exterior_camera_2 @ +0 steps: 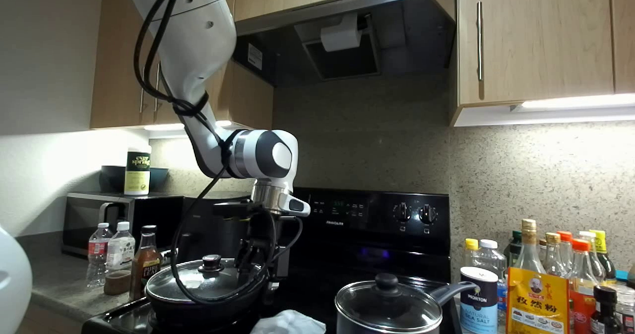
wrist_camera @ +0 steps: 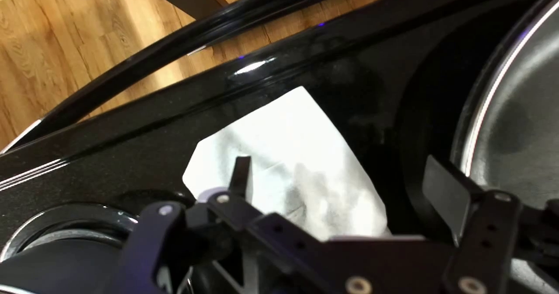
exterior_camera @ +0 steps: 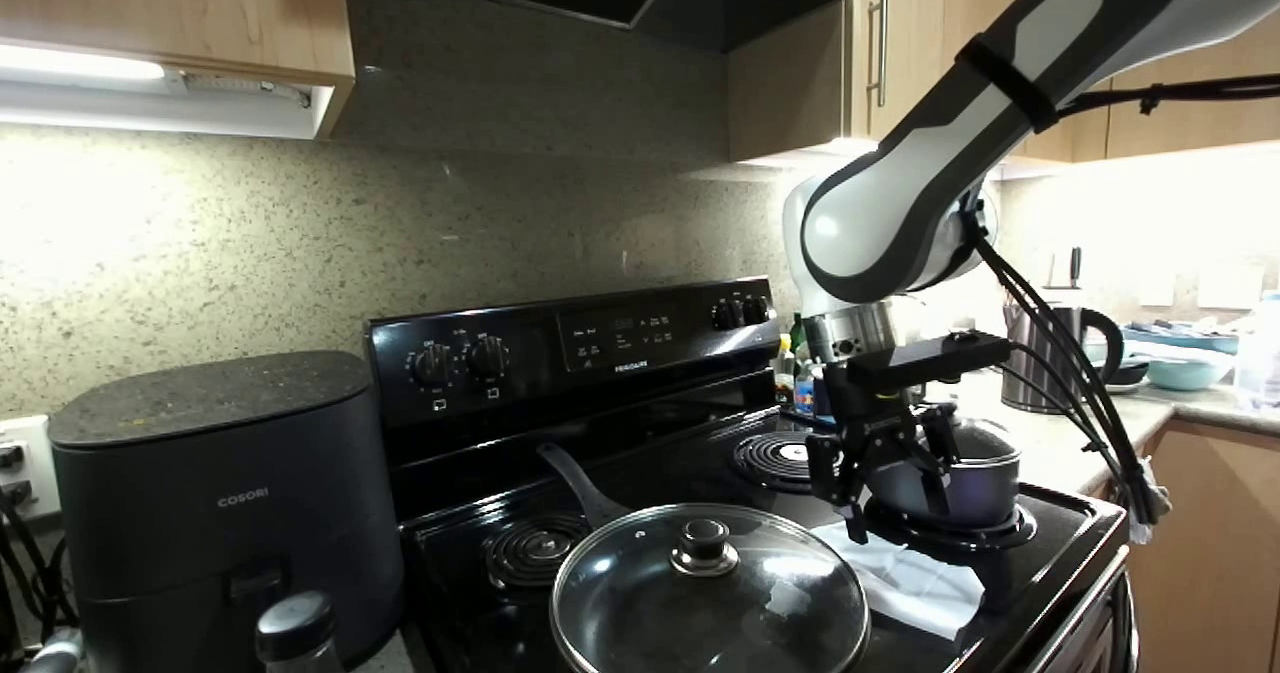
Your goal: Use the napkin to wipe the stove
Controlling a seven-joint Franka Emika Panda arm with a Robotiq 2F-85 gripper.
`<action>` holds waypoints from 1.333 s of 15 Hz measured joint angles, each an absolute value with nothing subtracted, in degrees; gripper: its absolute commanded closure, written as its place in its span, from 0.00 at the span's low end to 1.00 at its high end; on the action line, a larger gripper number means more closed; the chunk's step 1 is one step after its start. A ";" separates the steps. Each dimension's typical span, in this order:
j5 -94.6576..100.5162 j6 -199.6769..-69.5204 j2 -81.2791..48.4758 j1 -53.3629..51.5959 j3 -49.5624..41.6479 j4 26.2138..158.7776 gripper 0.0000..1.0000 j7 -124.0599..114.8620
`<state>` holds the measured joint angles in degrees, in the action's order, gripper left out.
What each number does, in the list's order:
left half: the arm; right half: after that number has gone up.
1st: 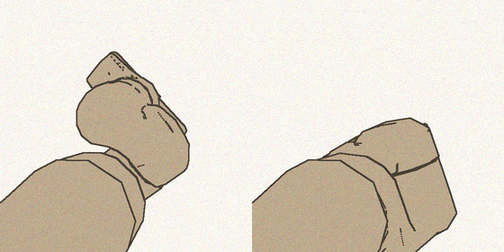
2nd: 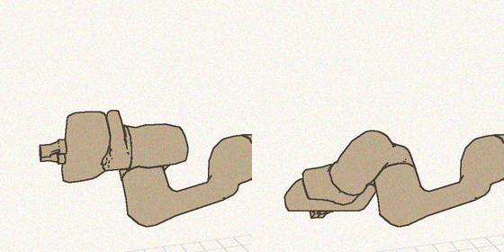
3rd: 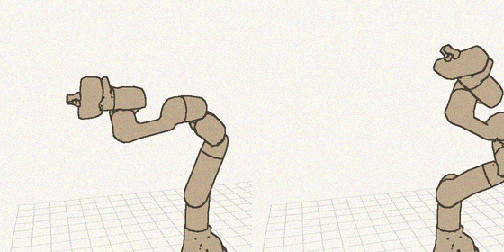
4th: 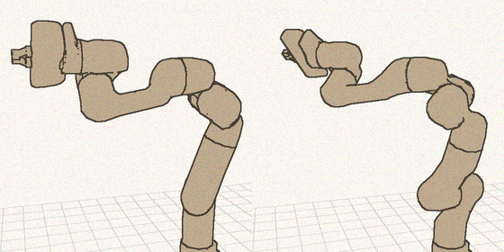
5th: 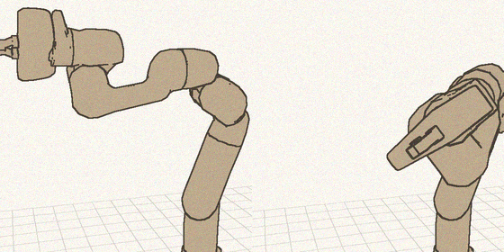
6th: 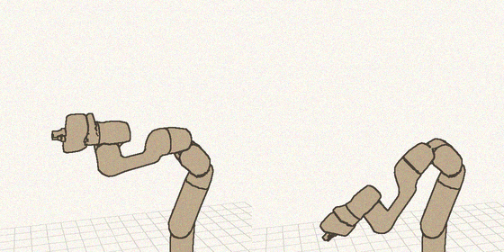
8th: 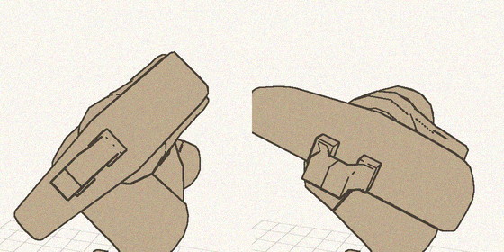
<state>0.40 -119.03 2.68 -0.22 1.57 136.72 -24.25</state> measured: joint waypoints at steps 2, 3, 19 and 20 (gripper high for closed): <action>0.46 -119.59 1.98 -0.16 1.32 136.34 0.00 -24.25; 0.49 -119.92 1.22 -0.14 1.10 135.79 0.00 -24.25; 0.48 -120.83 -10.08 -0.19 -1.56 127.59 0.00 -23.89; 0.44 -120.84 -10.58 -0.17 -1.82 127.45 0.00 -23.89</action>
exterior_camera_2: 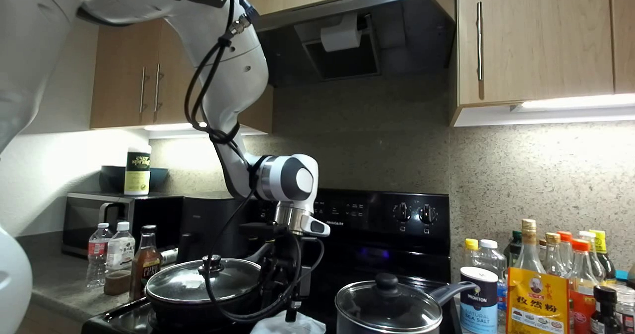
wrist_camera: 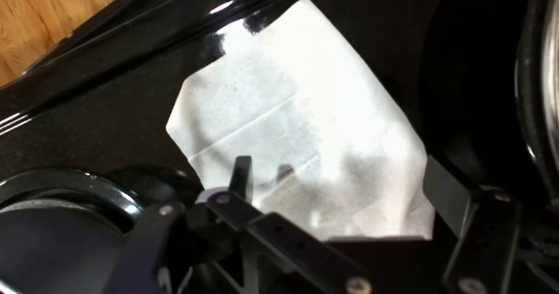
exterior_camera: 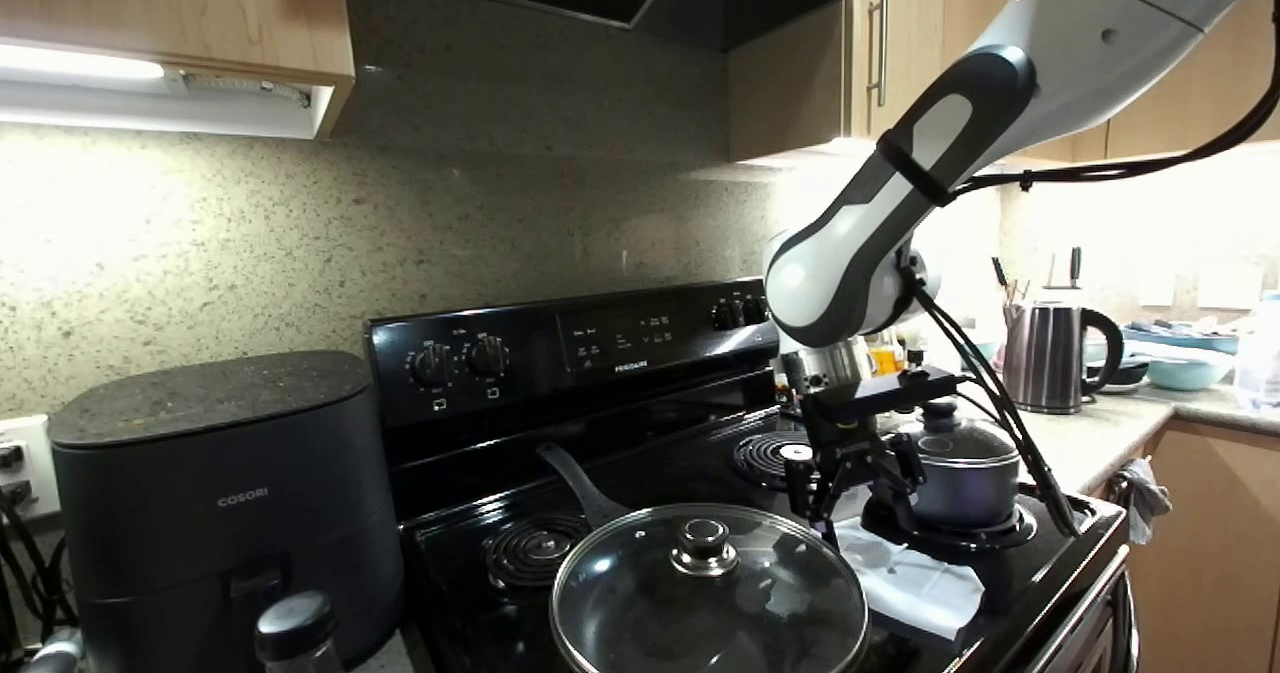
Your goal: Use the napkin to wipe the stove
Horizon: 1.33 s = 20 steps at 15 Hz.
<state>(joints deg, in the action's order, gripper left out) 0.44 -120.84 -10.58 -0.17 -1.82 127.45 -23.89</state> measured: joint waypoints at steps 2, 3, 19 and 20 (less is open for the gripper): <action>0.41 -120.84 -11.81 -0.17 -2.22 127.03 0.00 -23.89; 0.41 -120.84 -12.51 -0.17 -2.34 126.72 0.20 -23.89; 0.09 -120.83 -16.47 -0.28 -2.40 123.51 0.64 -23.87; 0.09 -120.83 -16.47 -0.31 -2.38 123.41 0.59 -23.87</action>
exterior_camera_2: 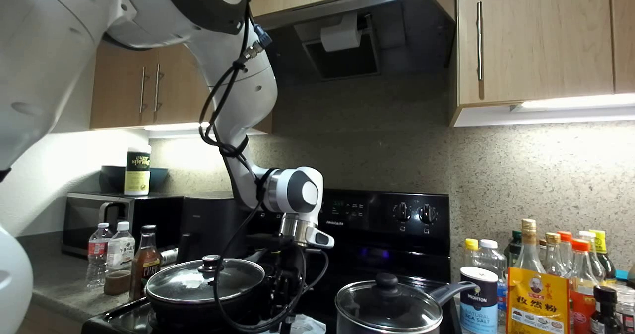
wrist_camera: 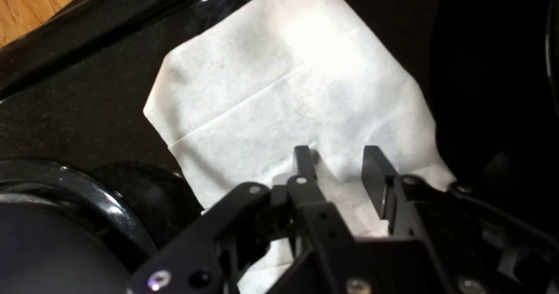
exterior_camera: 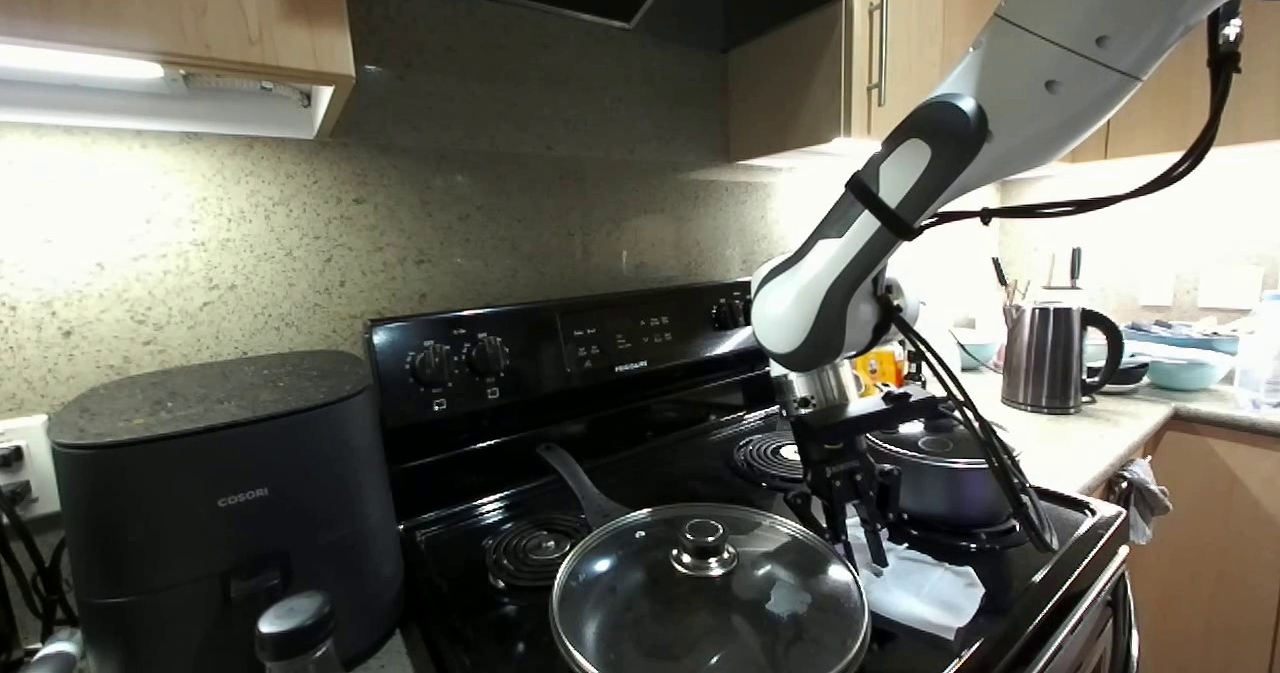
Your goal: Use the napkin to wipe the stove
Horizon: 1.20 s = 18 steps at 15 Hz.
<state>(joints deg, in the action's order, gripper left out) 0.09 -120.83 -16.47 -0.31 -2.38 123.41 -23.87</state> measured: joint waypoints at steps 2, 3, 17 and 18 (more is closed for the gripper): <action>0.09 -120.83 -16.46 -0.37 -2.34 123.24 0.21 -23.87; 0.09 -120.83 -16.46 -0.39 -2.34 123.22 0.20 -23.87; -0.27 -120.82 -20.15 -0.32 -3.02 120.65 0.54 -23.87; -0.37 -120.69 -20.41 -0.28 -3.09 120.33 0.59 -23.87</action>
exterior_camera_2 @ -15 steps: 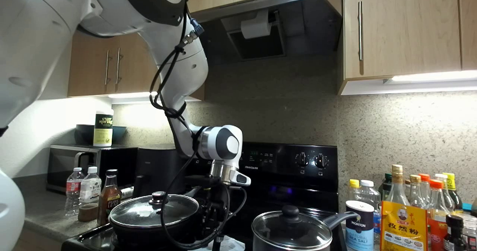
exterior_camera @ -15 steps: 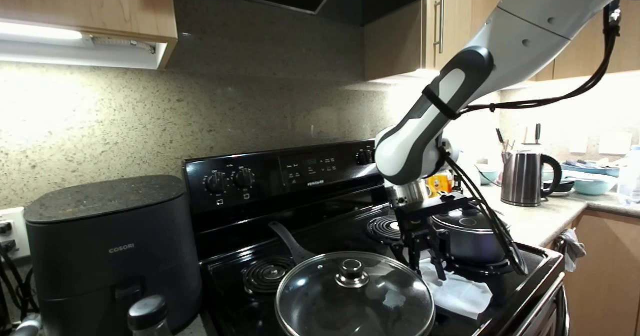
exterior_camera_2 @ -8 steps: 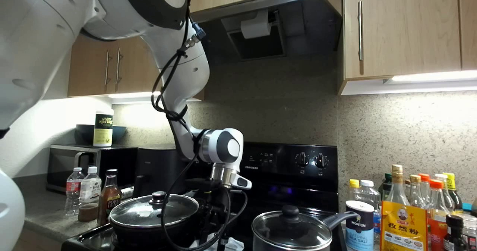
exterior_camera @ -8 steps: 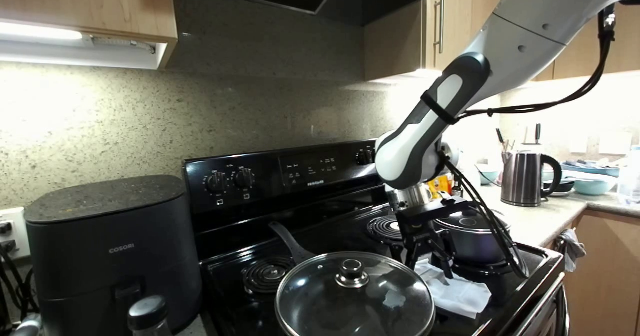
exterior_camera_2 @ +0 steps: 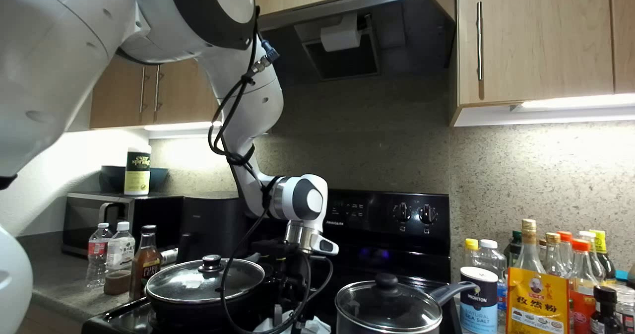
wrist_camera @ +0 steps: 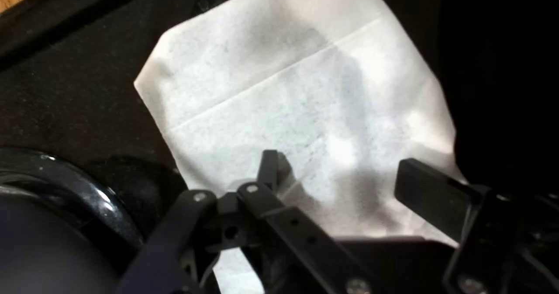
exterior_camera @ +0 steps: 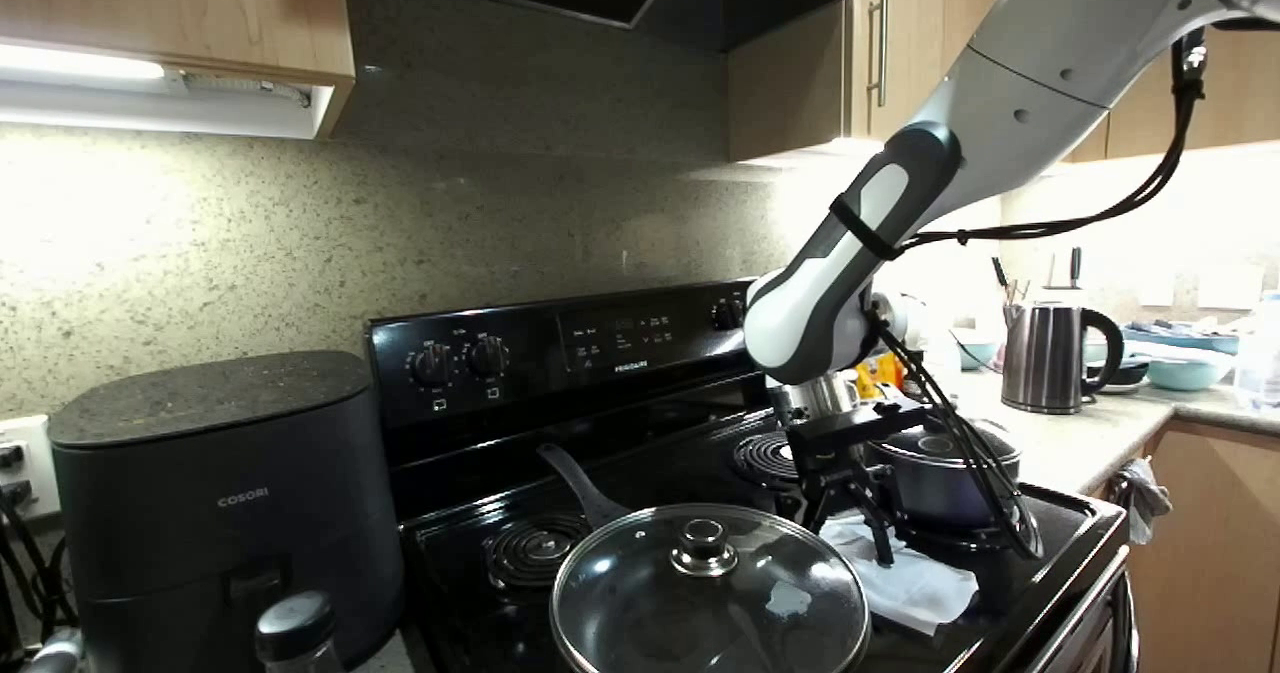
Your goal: Use the napkin to wipe the stove
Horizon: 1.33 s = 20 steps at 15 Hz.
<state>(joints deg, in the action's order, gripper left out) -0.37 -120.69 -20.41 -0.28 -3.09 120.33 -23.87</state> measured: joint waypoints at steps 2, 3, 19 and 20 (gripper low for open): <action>-0.63 -120.48 -20.60 -0.13 -3.33 119.86 0.72 -23.87; -0.85 -120.45 -20.66 -0.05 -3.45 119.72 0.80 -23.84; -1.86 -120.37 -25.33 -1.09 -3.52 111.88 1.00 -23.70; -1.86 -120.34 -25.94 -1.17 -3.32 110.95 1.00 -23.46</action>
